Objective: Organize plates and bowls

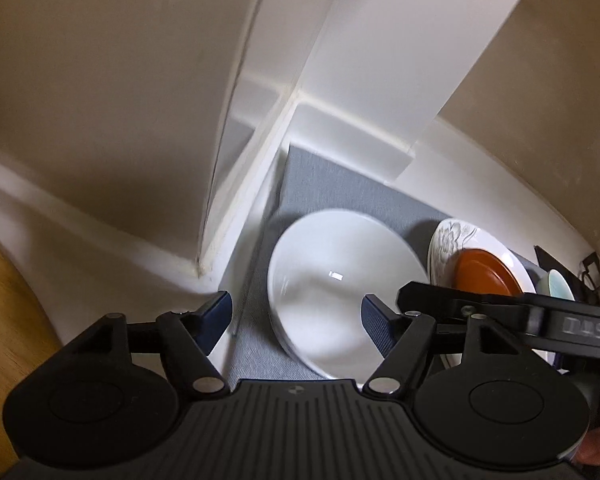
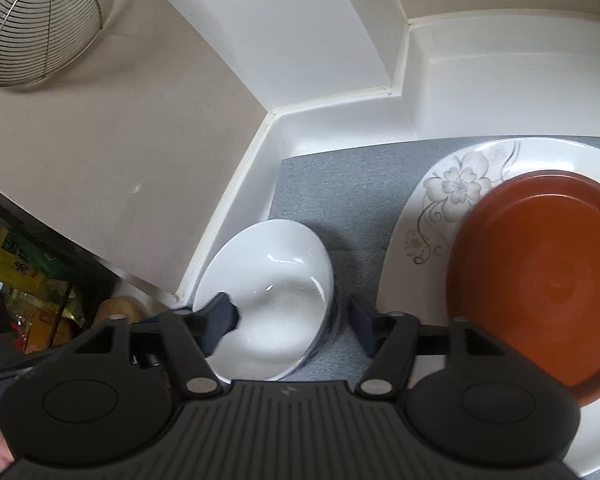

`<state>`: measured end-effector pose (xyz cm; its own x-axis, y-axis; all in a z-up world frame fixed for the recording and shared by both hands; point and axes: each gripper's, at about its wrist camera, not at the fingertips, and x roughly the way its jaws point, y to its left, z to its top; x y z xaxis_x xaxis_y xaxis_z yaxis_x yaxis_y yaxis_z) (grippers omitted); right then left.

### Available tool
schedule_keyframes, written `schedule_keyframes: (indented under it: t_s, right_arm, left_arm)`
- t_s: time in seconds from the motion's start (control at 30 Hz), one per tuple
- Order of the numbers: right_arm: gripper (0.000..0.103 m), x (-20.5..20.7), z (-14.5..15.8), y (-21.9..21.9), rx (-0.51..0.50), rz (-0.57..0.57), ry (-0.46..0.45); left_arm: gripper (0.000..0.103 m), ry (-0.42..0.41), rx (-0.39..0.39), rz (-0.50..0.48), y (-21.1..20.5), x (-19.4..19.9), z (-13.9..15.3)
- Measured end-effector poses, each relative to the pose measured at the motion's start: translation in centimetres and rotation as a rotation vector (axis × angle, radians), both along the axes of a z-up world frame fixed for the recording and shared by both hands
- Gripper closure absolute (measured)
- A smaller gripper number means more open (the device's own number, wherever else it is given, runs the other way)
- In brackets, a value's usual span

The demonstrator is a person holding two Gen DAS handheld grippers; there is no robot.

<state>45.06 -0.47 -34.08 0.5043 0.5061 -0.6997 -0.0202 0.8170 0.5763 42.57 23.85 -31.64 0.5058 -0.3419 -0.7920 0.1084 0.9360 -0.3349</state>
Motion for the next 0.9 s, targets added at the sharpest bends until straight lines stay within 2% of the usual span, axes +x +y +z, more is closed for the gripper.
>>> schedule_keyframes:
  t_s: [0.1, 0.13, 0.17, 0.2, 0.23, 0.33, 0.37, 0.4, 0.47, 0.5, 0.53, 0.67, 0.9]
  right_arm:
    - [0.024, 0.1, -0.3, -0.4, 0.058, -0.043, 0.028]
    - [0.025, 0.2, -0.5, -0.5, 0.086, -0.058, 0.041]
    - [0.030, 0.3, -0.8, -0.6, 0.098, -0.070, 0.054]
    - [0.037, 0.3, -0.9, -0.6, 0.086, -0.081, 0.064]
    - [0.041, 0.4, -1.1, -0.5, 0.070, -0.087, 0.073]
    - [0.059, 0.5, -1.6, -0.4, 0.033, -0.106, 0.100]
    - [0.068, 0.6, -1.7, -0.3, 0.018, -0.111, 0.107]
    - [0.073, 0.6, -1.8, -0.3, 0.007, -0.110, 0.110]
    - [0.078, 0.9, -2.3, -0.3, -0.004, -0.103, 0.139]
    - [0.079, 0.9, -2.6, -0.2, -0.001, -0.103, 0.152]
    - [0.079, 0.8, -2.8, -0.2, 0.002, -0.104, 0.157]
    - [0.082, 0.6, -2.8, 1.0, -0.072, -0.071, 0.132]
    - [0.084, -0.6, -1.6, 0.6, -0.054, -0.084, 0.096]
  left_arm:
    - [0.030, 0.070, -0.034, 0.031, 0.3, 1.2, -0.7]
    - [0.035, 0.078, -0.046, 0.032, 0.4, 1.6, -0.9]
    - [0.040, 0.076, -0.037, 0.028, 0.2, 1.3, -1.0]
    - [0.052, 0.078, -0.018, 0.032, 0.2, 1.5, -1.1]
    - [0.059, 0.091, -0.010, 0.036, 0.0, 1.8, -1.3]
    - [0.060, 0.153, -0.058, 0.047, 0.2, 2.5, -2.2]
    - [0.062, 0.155, -0.072, 0.046, 0.2, 2.6, -2.4]
    - [0.070, 0.146, -0.076, 0.048, 0.2, 2.6, -2.5]
    - [0.075, 0.136, -0.054, 0.050, -0.2, 2.6, -2.7]
    - [0.085, 0.143, -0.032, 0.049, -0.5, 2.7, -2.9]
    - [0.087, 0.150, -0.016, 0.045, -1.2, 3.0, -3.2]
    - [0.089, 0.115, 0.061, 0.047, -2.1, 2.7, -2.8]
    - [0.089, 0.108, 0.067, 0.039, -2.5, 2.3, -1.3]
